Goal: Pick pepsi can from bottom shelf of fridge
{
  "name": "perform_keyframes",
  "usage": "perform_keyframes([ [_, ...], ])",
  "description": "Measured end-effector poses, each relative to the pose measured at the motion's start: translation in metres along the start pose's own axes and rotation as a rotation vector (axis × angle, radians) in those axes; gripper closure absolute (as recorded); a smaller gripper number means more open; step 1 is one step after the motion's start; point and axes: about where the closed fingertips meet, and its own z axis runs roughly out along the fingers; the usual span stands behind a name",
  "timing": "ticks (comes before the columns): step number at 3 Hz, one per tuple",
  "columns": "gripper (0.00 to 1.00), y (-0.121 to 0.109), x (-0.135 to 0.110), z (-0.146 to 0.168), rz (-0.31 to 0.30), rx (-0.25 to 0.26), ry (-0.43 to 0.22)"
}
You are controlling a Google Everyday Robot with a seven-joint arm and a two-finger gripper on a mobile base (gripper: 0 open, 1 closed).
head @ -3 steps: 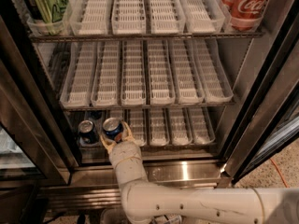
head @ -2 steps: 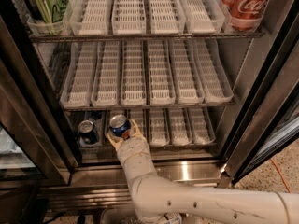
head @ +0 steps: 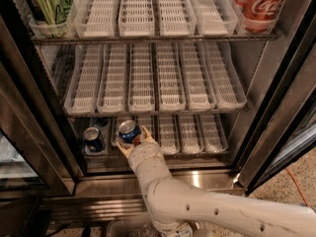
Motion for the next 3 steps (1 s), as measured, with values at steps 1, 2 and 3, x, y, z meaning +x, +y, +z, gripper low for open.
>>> perform_keyframes([
  [1,1.00,-0.002,0.009,-0.017,0.032,-0.039,-0.007],
  [2,1.00,-0.010,0.021,-0.052,0.089,-0.096,-0.032],
  [3,1.00,-0.049,0.043,-0.078,0.165,-0.100,-0.026],
])
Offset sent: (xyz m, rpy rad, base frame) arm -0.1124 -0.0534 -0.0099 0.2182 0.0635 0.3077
